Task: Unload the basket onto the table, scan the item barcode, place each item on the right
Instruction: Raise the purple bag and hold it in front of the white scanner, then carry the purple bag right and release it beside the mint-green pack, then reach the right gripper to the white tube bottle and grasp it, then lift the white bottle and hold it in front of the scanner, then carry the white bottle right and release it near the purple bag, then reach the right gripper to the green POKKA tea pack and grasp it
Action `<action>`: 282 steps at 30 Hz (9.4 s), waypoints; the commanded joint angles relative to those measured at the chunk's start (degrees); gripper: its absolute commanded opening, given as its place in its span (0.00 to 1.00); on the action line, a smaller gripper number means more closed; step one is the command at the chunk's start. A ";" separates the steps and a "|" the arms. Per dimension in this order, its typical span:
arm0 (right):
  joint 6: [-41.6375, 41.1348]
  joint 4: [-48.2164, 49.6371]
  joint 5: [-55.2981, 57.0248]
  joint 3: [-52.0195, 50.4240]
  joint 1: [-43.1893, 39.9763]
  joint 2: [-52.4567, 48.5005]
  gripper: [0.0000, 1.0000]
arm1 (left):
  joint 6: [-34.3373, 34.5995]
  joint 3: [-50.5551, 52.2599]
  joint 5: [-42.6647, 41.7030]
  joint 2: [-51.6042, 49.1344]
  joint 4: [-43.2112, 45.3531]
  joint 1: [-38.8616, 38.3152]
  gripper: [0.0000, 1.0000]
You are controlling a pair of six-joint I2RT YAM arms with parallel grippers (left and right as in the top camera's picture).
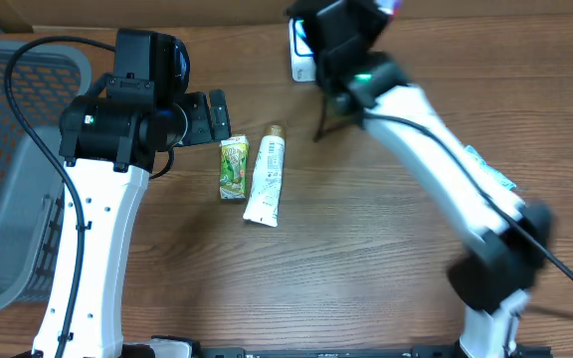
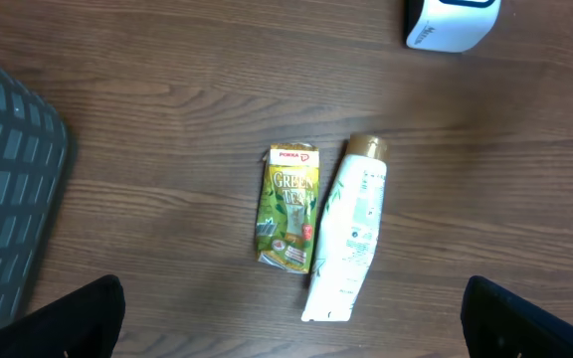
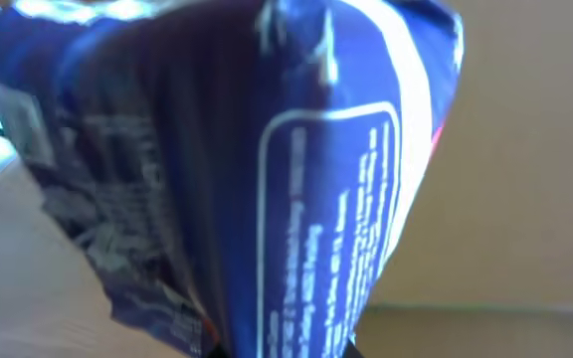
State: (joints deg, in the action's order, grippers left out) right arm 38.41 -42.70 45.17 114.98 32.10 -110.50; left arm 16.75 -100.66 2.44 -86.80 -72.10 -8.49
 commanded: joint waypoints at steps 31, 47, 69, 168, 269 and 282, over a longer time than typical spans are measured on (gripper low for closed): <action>-66.86 -9.42 -52.96 -45.35 -46.90 7.56 0.04 | 0.39 -1.01 0.74 -0.22 0.09 0.22 1.00; -60.63 -26.36 -56.85 -30.67 -52.15 7.63 0.75 | 0.37 -1.01 0.74 -0.22 0.09 0.22 1.00; -66.42 0.09 -71.52 -34.93 -13.90 7.28 0.73 | 0.39 -1.01 0.74 -0.22 0.09 0.22 1.00; -25.99 19.82 -14.60 -10.64 -5.79 -1.75 0.04 | 0.39 -1.01 0.74 -0.22 0.09 0.22 1.00; -58.60 -8.13 -72.70 -34.07 -35.74 7.26 0.90 | 0.37 -1.01 0.74 -0.22 0.09 0.22 0.99; -65.24 7.69 -76.30 -33.83 -15.50 6.56 1.00 | 0.39 -1.01 0.74 -0.22 0.09 0.22 1.00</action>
State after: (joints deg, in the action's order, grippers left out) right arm -22.11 -37.39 -32.95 82.74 11.25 -103.98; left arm 16.75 -100.66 2.44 -86.80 -72.07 -8.49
